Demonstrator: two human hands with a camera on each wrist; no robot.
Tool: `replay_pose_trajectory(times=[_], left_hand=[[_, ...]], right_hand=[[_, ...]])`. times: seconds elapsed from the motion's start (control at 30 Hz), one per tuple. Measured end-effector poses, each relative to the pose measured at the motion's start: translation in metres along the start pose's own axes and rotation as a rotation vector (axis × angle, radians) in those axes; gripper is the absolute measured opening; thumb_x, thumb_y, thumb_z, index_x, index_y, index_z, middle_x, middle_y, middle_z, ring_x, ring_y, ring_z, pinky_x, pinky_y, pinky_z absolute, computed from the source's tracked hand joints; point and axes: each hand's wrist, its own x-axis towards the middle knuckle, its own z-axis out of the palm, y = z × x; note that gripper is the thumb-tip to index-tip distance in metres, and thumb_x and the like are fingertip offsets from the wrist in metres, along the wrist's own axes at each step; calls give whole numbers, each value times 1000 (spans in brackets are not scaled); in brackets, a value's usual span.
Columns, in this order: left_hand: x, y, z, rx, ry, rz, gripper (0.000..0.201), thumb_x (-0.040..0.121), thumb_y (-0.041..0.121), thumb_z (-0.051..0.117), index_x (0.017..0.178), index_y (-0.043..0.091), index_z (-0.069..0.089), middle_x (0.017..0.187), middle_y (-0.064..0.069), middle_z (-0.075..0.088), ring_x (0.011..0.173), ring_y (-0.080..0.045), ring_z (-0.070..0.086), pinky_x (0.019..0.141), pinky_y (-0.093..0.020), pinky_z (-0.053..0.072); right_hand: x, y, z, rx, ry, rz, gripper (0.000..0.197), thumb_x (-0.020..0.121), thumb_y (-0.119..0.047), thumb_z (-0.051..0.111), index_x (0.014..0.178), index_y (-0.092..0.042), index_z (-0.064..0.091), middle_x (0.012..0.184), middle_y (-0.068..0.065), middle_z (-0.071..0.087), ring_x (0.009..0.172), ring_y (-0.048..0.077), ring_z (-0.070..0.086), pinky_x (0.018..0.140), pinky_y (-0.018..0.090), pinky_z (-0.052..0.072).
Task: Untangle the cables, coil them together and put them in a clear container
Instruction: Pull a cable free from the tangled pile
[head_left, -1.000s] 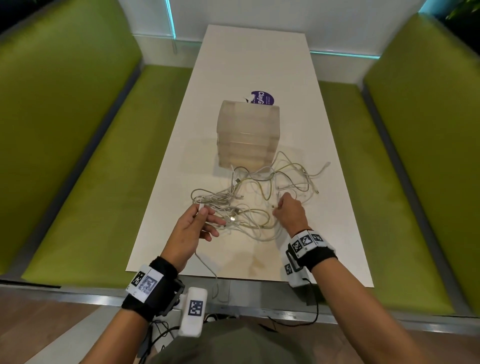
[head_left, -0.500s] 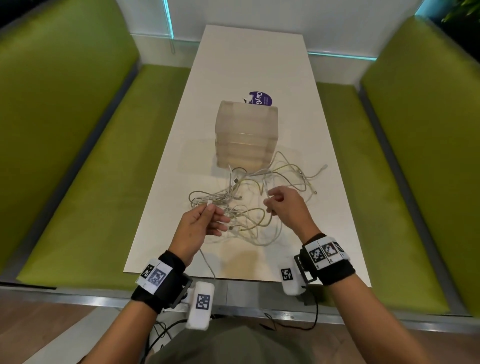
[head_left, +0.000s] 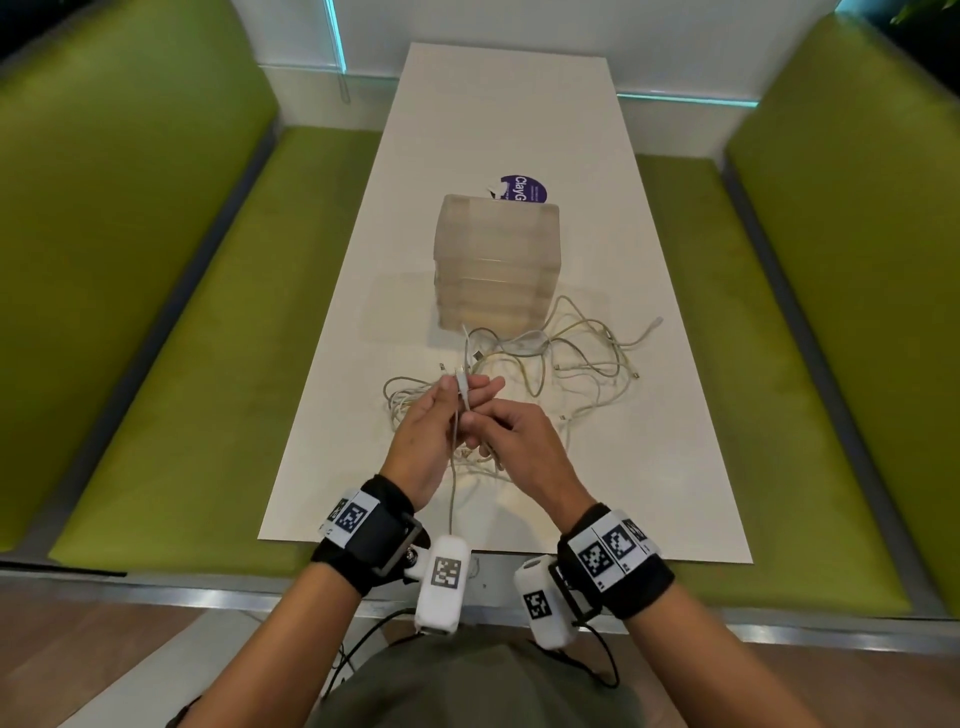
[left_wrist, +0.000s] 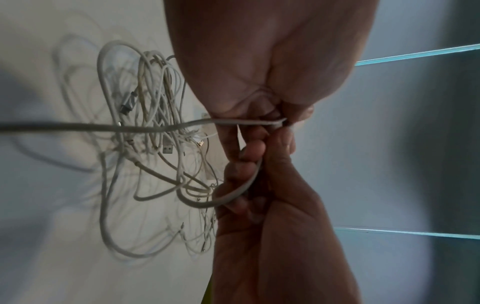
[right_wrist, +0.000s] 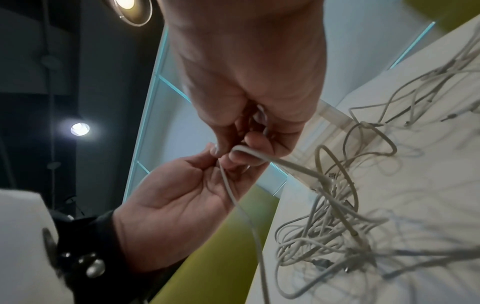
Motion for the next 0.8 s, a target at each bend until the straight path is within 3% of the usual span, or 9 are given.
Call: replay_pose_trajectory(times=[0.13,0.3,0.4,0.43,0.5,0.53,0.6,0.67,0.8], left_hand=[[-1,1,-2,-8,-50,-4,35,102,27,33,113,5,58,121,-9,67,95,-17,64,69,-23,49],[0,4,-6,33,-35,-21,34,102,29,33,82,10,52,118,-12,67,85,-14,66,58,-23,48],[0,14,-11,-15,44,24,35,103,32,28,78,15,47,82,-4,74,94,-18,69,70,-28,53],[0,20,-14,-68,67,46,36,103,31,27,79,15,47,65,-2,67,93,-20,70,76,-31,55],[1,34,-20,-180,89,90,36,104,29,26,79,14,48,48,2,49,77,-22,71,82,-38,56],[1,40,-23,-212,100,110,35,104,29,27,80,14,47,46,4,42,62,-18,66,77,-37,57],[0,51,-29,-230,119,156,35,102,32,29,78,15,47,46,7,33,42,-10,41,55,-26,49],[-2,59,-35,-244,136,211,35,101,35,30,76,16,47,48,9,29,41,-7,25,45,-20,32],[-3,64,-45,-196,194,277,38,103,36,28,77,16,49,49,10,26,43,-6,19,44,-19,22]], right_hand=[[5,-1,3,3,0,-38,14,87,-15,64,75,-14,70,62,-5,63,55,4,53,60,16,42],[6,4,3,-94,-136,-16,19,92,-25,59,85,-9,67,69,-2,64,61,1,56,63,16,42],[8,14,0,-279,-285,-53,20,95,-31,52,79,-25,62,68,-8,61,64,-2,54,66,17,41],[9,19,-4,-351,-300,-80,22,96,-30,51,77,-26,62,67,-10,60,65,-1,53,67,18,40],[14,29,-14,-436,-293,-122,23,97,-24,49,79,-21,63,64,-12,56,66,-2,51,68,15,38],[17,32,-18,-449,-276,-138,23,97,-20,49,79,-17,63,64,-12,55,67,-4,51,67,12,37],[25,35,-25,-458,-220,-160,24,97,-14,48,81,-8,65,66,-7,57,67,-5,50,67,9,36],[38,38,-30,-481,-168,-178,24,96,-11,49,80,-5,67,71,0,63,68,-4,51,67,12,36],[58,36,-34,-496,-94,-189,27,95,-20,49,74,-12,66,74,-6,66,75,8,60,77,30,44]])
